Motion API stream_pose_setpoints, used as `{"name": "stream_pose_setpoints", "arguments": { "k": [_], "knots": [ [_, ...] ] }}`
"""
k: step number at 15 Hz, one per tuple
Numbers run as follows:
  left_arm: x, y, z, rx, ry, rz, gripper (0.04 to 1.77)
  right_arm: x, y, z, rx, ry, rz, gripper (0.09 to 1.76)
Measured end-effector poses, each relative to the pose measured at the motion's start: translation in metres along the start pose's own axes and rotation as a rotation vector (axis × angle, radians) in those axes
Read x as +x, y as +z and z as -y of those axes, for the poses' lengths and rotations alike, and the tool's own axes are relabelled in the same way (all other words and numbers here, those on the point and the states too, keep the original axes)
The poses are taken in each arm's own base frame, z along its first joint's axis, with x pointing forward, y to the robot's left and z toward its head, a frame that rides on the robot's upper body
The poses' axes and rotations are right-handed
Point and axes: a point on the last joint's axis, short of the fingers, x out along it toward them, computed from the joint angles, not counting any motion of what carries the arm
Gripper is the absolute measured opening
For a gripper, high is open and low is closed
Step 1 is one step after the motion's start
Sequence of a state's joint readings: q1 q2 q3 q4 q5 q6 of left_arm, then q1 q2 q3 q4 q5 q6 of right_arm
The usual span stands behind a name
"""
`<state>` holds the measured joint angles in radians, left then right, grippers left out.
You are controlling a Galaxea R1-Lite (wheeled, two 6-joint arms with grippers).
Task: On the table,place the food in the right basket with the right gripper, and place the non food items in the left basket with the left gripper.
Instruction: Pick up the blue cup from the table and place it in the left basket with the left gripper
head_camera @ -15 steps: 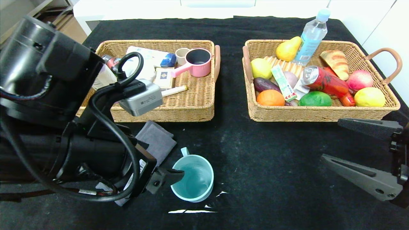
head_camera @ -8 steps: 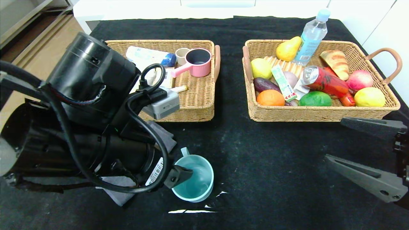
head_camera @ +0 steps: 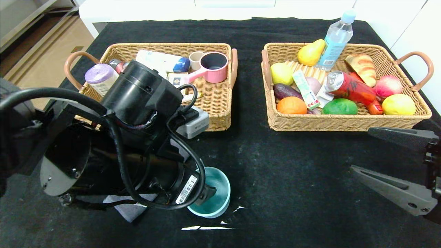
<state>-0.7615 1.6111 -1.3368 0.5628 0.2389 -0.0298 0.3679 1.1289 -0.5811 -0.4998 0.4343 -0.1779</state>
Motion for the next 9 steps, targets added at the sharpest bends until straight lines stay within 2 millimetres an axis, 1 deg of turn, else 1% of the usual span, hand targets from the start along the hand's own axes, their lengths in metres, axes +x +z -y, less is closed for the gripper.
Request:
{"name": "stream_pose_setpoints", "arguments": {
  "k": [4,8,9],
  "knots": [
    [0.009,0.001,0.002,0.005,0.015,-0.022,1.72,0.002,-0.002,0.001,0.004,-0.003,-0.009,1.7],
    [0.014,0.001,0.003,0.007,0.014,-0.034,1.72,0.003,-0.002,0.002,0.004,-0.003,-0.01,1.7],
    [0.014,0.001,0.003,0.008,0.015,-0.035,1.62,0.003,-0.002,0.002,0.004,-0.003,-0.011,1.7]
  ]
}}
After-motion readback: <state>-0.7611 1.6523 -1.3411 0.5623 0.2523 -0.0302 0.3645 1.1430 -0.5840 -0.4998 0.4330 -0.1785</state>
